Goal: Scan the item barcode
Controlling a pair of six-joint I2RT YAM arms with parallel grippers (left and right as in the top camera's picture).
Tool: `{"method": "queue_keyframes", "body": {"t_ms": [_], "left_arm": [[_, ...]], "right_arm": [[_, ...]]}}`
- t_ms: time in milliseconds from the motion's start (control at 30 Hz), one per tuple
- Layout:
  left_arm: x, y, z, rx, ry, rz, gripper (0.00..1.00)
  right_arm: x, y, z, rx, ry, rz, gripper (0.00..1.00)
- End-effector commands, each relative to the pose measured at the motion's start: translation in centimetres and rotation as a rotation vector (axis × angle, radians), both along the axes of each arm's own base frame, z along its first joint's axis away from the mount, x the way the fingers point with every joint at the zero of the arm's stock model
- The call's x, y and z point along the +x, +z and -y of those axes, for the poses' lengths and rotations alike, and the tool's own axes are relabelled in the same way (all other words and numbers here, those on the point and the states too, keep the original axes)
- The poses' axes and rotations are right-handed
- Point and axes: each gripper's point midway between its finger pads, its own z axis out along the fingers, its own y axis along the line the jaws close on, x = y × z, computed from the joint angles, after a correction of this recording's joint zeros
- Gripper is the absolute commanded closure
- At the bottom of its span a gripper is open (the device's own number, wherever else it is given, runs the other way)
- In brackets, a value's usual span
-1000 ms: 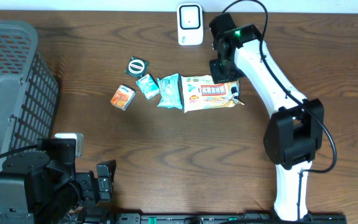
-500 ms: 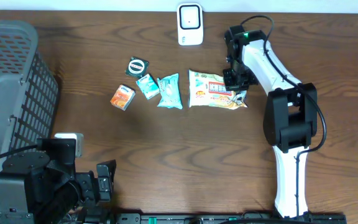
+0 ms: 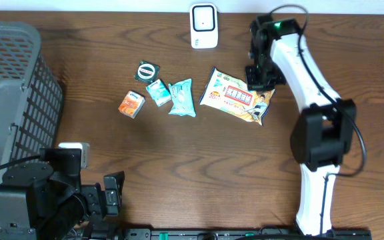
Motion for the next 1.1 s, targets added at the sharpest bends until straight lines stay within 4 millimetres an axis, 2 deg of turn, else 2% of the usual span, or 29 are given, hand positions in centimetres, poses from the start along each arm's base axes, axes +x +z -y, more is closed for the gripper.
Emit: {"method": "queue_keyframes", "body": {"t_ms": [0, 133, 267, 467, 567, 667, 767, 833, 967, 1067], "left_arm": [[0.1, 0.0, -0.2, 0.002, 0.012, 0.000, 0.02], [0.1, 0.0, -0.2, 0.002, 0.012, 0.000, 0.02], [0.1, 0.0, -0.2, 0.003, 0.012, 0.000, 0.02], [0.1, 0.0, -0.2, 0.002, 0.012, 0.000, 0.02], [0.1, 0.0, -0.2, 0.002, 0.012, 0.000, 0.02], [0.1, 0.0, -0.2, 0.002, 0.012, 0.000, 0.02], [0.1, 0.0, -0.2, 0.002, 0.012, 0.000, 0.02], [0.1, 0.0, -0.2, 0.002, 0.012, 0.000, 0.03], [0.1, 0.0, -0.2, 0.002, 0.012, 0.000, 0.02], [0.1, 0.0, -0.2, 0.002, 0.012, 0.000, 0.02]], "right_arm": [[0.4, 2.8, -3.9, 0.129, 0.055, 0.080, 0.99], [1.4, 1.6, -6.7, 0.152, 0.088, 0.126, 0.99], [2.0, -0.7, -9.0, 0.162, 0.072, 0.153, 0.99], [1.8, -5.1, -8.5, 0.034, -0.013, 0.184, 0.99], [0.6, -7.4, -8.9, 0.048, -0.001, 0.157, 0.99], [-0.5, -8.6, -9.8, 0.080, 0.016, 0.126, 0.99], [-0.8, -8.4, -10.5, 0.096, 0.041, 0.122, 0.99], [-0.4, -7.3, -11.1, 0.115, 0.057, 0.130, 0.99], [0.1, -3.8, -11.3, 0.118, 0.082, 0.128, 0.99], [-0.7, -1.2, -10.0, 0.067, 0.080, 0.092, 0.99]]}}
